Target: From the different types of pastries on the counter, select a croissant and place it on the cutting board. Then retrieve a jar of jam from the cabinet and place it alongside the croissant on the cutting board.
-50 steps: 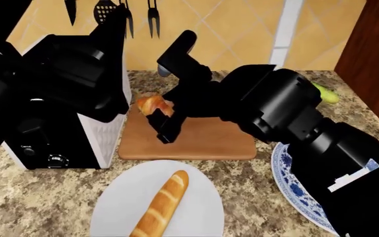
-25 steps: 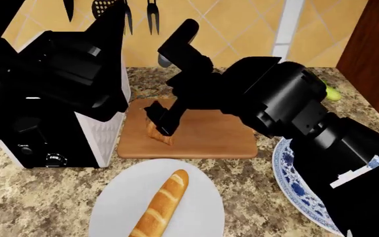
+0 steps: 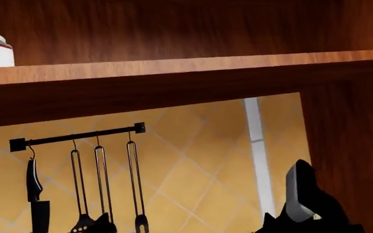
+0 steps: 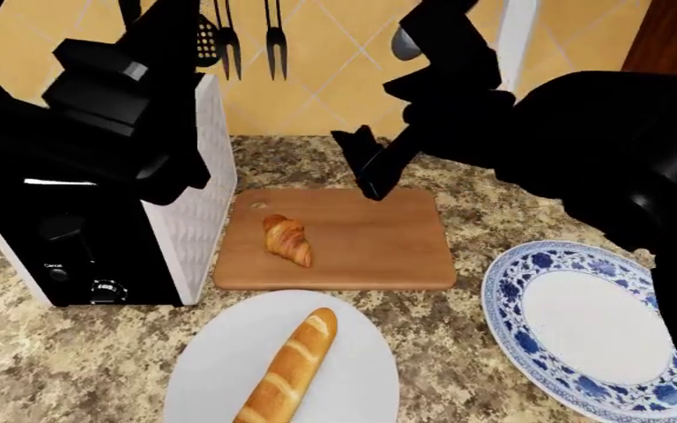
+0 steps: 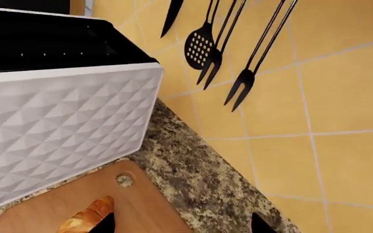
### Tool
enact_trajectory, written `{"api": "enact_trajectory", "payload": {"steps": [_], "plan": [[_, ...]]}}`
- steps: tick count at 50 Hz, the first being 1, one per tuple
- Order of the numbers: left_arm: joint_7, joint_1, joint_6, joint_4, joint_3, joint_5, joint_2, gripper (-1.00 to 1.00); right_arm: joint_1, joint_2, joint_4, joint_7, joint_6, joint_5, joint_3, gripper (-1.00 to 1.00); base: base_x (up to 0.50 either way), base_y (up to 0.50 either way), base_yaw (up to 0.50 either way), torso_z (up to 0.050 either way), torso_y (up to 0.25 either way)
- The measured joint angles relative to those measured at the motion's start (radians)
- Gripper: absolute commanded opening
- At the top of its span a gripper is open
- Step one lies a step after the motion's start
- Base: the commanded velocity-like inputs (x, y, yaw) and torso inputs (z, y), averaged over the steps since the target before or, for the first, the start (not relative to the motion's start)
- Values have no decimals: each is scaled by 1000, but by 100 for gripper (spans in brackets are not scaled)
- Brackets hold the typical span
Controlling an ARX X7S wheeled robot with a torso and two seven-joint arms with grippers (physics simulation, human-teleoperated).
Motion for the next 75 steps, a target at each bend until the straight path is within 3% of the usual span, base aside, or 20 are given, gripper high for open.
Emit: {"api": "enact_trajectory", "payload": {"steps": [15, 28, 36, 47, 54, 63, 75], "plan": [[-111, -52, 49, 70, -89, -5, -111, 100, -95, 114, -148, 151, -12, 66, 144, 100, 0, 0, 0, 0, 0], [-82, -251, 25, -38, -66, 52, -120, 100, -162, 160, -238, 223, -15, 123, 211, 100, 0, 0, 0, 0, 0], [19, -390, -31, -203, 8, 192, -75, 100, -193, 172, -278, 247, -20, 148, 233, 100, 0, 0, 0, 0, 0], [245, -535, -69, -441, 144, 470, 0, 100, -218, 174, -311, 258, -31, 166, 242, 100, 0, 0, 0, 0, 0], [388, -599, -43, -549, 218, 623, 42, 100, -230, 174, -328, 259, -40, 165, 239, 100, 0, 0, 0, 0, 0], [489, -641, -12, -628, 263, 724, 74, 100, -238, 176, -341, 260, -48, 164, 237, 100, 0, 0, 0, 0, 0], [666, -745, 63, -957, 341, 885, 155, 100, -249, 182, -351, 264, -58, 170, 243, 100, 0, 0, 0, 0, 0]]}}
